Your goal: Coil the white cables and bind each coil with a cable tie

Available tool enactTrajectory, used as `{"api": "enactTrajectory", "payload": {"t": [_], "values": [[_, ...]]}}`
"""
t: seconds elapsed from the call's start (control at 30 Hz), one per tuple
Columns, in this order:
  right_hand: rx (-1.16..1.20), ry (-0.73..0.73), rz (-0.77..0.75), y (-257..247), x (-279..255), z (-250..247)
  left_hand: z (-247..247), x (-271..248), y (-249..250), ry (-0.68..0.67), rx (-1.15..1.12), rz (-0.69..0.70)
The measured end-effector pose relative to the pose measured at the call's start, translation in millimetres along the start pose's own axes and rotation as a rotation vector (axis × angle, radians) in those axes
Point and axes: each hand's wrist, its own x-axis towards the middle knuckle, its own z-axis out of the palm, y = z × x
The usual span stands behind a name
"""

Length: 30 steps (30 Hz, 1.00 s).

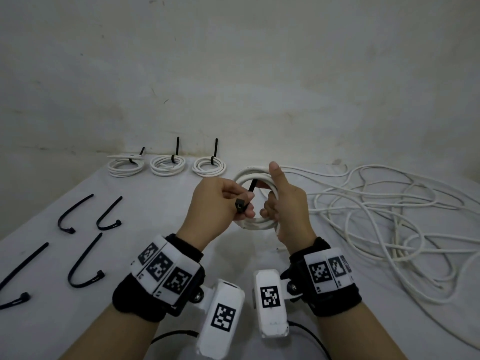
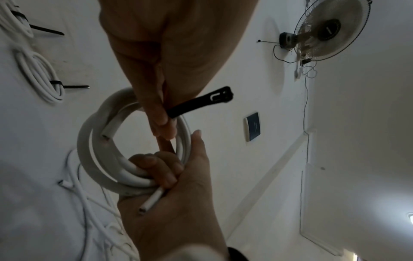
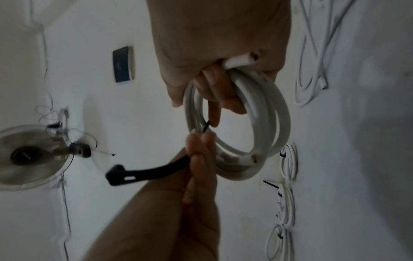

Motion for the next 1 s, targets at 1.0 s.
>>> {"api": "enactTrajectory", "payload": {"t": [1.0], "values": [[-0.003, -0.263, -0.096, -6, -10, 2, -21, 8, 4, 0.135, 0.412, 0.644]]}}
